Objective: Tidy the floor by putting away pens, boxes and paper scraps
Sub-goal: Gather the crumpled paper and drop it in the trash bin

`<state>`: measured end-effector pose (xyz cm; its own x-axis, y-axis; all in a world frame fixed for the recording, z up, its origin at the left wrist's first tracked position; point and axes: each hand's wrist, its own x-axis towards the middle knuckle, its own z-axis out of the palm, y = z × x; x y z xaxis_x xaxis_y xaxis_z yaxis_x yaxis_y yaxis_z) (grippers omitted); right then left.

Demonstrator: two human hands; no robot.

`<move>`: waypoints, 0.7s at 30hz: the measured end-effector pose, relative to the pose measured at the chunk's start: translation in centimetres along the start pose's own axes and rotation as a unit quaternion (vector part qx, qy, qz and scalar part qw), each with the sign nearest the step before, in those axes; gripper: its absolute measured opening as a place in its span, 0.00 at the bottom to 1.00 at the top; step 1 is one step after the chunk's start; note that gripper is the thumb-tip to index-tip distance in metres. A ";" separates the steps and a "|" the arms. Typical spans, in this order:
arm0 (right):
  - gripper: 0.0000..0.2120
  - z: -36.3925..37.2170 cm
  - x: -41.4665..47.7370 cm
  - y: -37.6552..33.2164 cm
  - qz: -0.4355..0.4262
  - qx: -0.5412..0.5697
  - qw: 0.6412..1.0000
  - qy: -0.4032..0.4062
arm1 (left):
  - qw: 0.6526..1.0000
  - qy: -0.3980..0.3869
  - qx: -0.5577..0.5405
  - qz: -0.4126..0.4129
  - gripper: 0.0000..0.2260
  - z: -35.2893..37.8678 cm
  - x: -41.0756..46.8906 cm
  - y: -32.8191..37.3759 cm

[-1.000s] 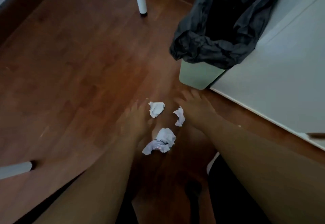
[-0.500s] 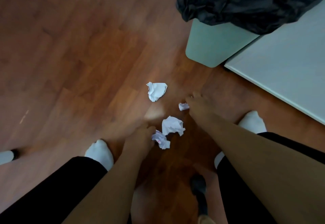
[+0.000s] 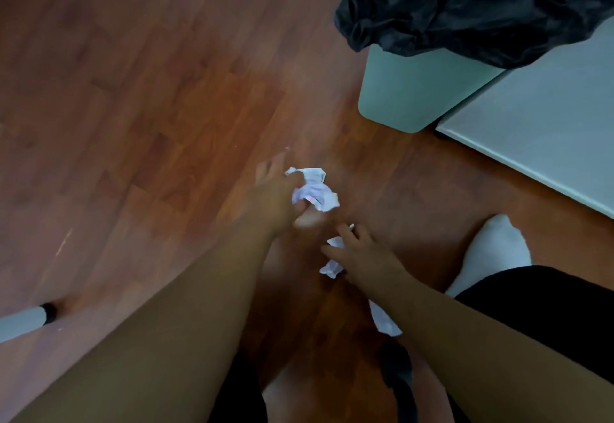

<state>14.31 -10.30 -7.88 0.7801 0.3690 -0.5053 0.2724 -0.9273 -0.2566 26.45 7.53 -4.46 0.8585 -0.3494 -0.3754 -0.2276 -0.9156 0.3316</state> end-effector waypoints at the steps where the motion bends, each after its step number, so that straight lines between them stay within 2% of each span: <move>1: 0.24 0.3 -0.1 0.5 0.003 0.014 1.000 0.015 | 1.000 -0.023 0.010 0.006 0.14 1.1 0.8 1.2; 2: 0.22 0.3 -0.2 1.0 0.001 0.024 0.999 0.033 | 0.999 -0.033 0.017 0.012 0.16 2.3 1.3 1.9; 4: 0.13 -0.4 -0.3 2.4 -0.003 0.058 0.997 0.054 | 0.999 -0.036 0.026 -0.013 0.13 4.1 1.9 2.6; 6: 0.07 -1.5 -0.8 4.0 -0.009 0.092 0.995 0.036 | 0.998 -0.038 0.021 -0.043 0.16 4.6 2.0 2.1; 9: 0.09 -3.8 -2.7 5.8 0.030 0.112 0.993 0.019 | 0.998 -0.019 -0.046 -0.041 0.18 3.6 1.7 2.0; 11: 0.08 -4.9 -4.3 6.1 0.072 0.153 0.985 -0.038 | 0.996 -0.004 -0.079 -0.046 0.16 2.3 0.7 2.6; 14: 0.04 -5.4 -6.6 5.3 0.116 0.236 0.953 -0.149 | 0.994 0.012 -0.078 -0.068 0.15 1.6 -0.9 3.1; 16: 0.04 -4.9 -8.0 4.2 0.127 0.269 0.937 -0.183 | 0.993 0.026 -0.085 -0.072 0.16 2.0 -2.0 3.1; 21: 0.07 -1.6 -9.2 1.8 0.177 0.241 0.929 -0.217 | 0.992 -0.021 -0.107 -0.061 0.18 3.8 -4.6 2.6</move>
<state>8.52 -15.42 -2.34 0.4439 0.1332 -0.8861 -0.3239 -0.8982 -0.2973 20.16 6.02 -5.11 0.8531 -0.2496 -0.4582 -0.0160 -0.8903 0.4552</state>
